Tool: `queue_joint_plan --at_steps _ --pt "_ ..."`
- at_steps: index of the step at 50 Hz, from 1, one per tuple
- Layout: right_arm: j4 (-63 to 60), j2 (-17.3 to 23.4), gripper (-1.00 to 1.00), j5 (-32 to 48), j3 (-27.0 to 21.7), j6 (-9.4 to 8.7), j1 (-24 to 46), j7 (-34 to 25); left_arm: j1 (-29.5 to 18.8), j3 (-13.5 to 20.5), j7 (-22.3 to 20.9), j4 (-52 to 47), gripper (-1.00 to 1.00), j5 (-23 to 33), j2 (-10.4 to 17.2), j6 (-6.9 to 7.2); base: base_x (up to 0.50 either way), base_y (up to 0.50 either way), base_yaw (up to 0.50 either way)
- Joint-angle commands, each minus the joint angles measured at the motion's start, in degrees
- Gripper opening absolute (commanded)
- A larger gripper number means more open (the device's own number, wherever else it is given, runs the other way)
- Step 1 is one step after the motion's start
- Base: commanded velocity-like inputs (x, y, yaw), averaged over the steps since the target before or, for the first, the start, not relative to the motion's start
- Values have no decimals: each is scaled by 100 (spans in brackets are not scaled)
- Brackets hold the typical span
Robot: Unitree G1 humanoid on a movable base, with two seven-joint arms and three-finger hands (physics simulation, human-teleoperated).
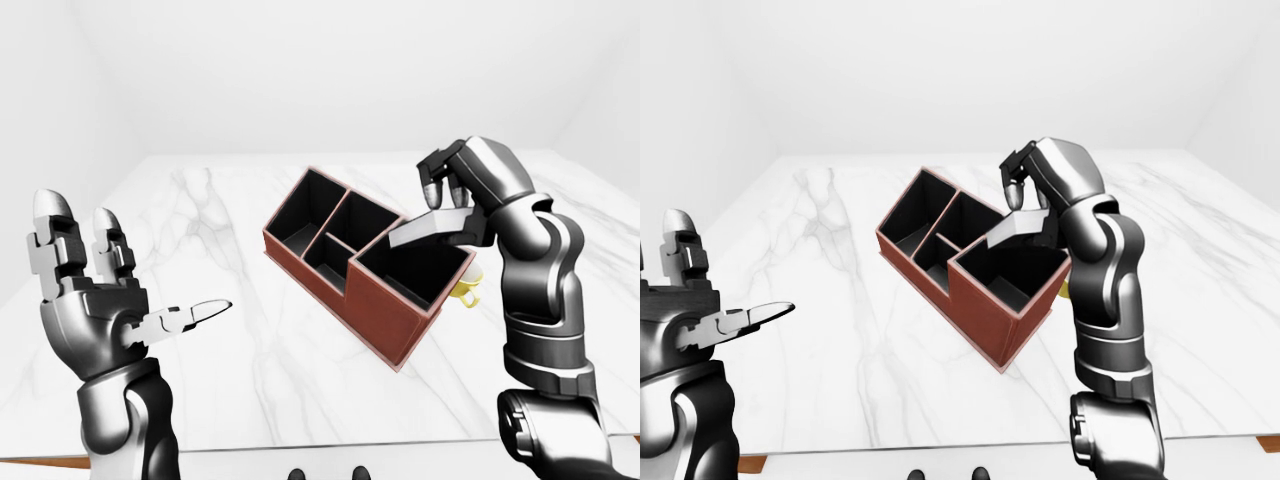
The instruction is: Pick up the book and place it in the right compartment of the caddy.
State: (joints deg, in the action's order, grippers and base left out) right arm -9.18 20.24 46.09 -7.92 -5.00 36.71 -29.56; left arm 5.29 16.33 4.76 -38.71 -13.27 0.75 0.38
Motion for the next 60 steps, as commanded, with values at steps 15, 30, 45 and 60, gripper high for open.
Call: queue_joint_plan --at_steps 15,30,45,60 --pt "326 -73 -100 103 1 0 -79 231 1 -3 8 -44 100 2 -2 44 0 0 0" --pt "343 -95 -100 150 22 0 -146 202 10 -3 4 -49 100 2 -7 40 0 0 0" --pt "379 -132 -100 202 39 0 -219 183 16 1 -6 -27 100 3 -9 14 0 0 0" --pt "536 -205 -100 283 97 0 -293 260 6 3 -8 5 100 -1 -3 -2 0 0 0"
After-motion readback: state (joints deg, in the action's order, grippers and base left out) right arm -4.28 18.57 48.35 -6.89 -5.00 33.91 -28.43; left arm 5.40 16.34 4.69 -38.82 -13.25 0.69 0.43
